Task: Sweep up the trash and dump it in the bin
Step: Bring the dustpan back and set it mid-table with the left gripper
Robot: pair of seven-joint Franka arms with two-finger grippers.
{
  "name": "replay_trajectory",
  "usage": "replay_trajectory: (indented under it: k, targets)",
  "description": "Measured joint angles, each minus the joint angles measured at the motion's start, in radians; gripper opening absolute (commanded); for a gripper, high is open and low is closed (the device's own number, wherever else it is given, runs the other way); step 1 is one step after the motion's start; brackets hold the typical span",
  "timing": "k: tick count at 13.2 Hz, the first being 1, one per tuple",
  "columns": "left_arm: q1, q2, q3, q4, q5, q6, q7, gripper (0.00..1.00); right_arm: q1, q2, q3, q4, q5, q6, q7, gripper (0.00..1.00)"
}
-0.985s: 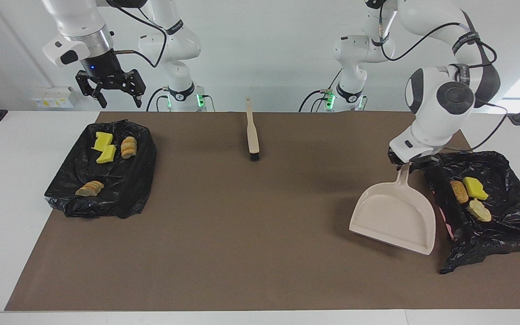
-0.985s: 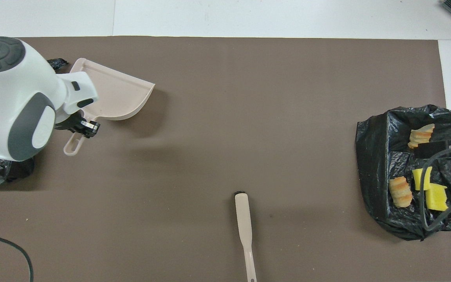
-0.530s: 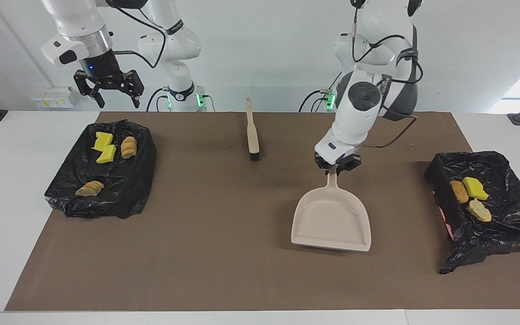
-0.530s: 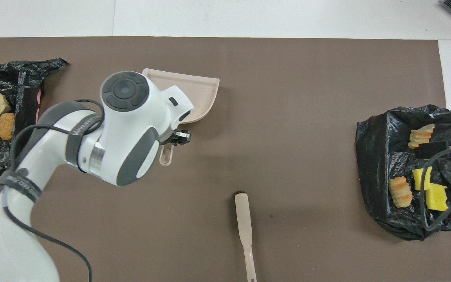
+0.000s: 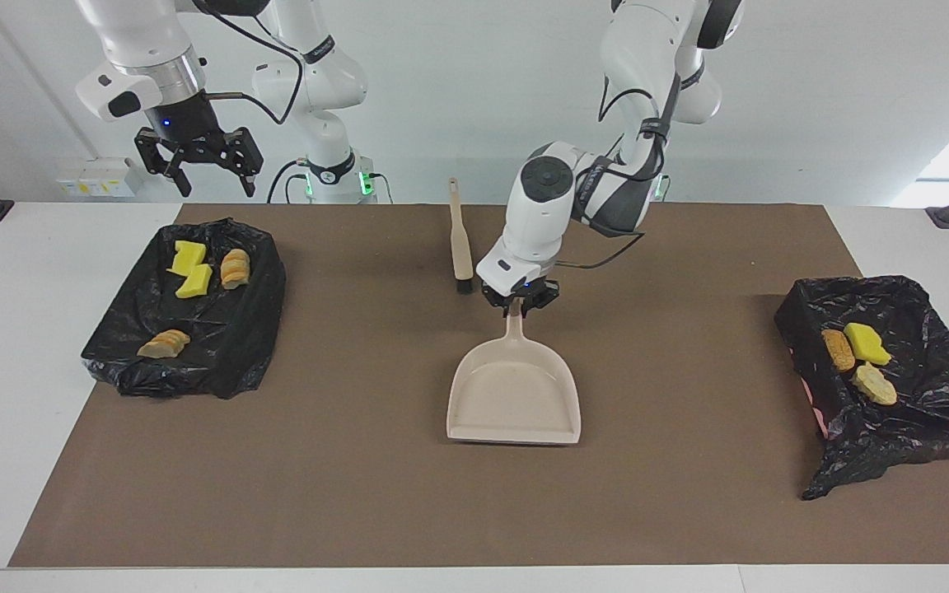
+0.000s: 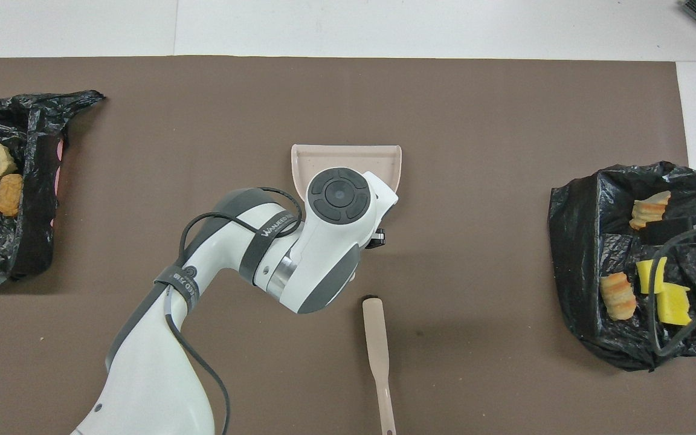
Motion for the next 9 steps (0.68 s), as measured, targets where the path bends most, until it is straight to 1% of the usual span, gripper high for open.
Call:
replay_trajectory:
  k: [1,2,6,7,9]
  targets:
    - [0.000,0.011,0.007,0.023,0.000,0.000,-0.004,0.38,0.000,0.000,0.000,0.000,0.000,0.000,0.000,1.00]
    - [0.002,0.011,0.016,0.035,0.001,0.000,-0.003,0.99,0.000,0.000,0.000,0.000,0.000,0.000,0.000,1.00]
    - [0.012,0.001,0.044,0.047,0.005,-0.001,-0.004,1.00,0.000,0.000,0.000,0.000,0.000,0.000,0.000,1.00]
    - [0.025,-0.005,0.047,0.052,0.005,-0.001,-0.004,1.00,0.000,0.000,0.000,0.000,0.000,0.000,0.000,1.00]
    - [0.083,-0.032,0.049,0.058,0.006,-0.003,0.006,1.00,0.000,0.000,0.000,0.000,0.000,0.000,0.000,1.00]
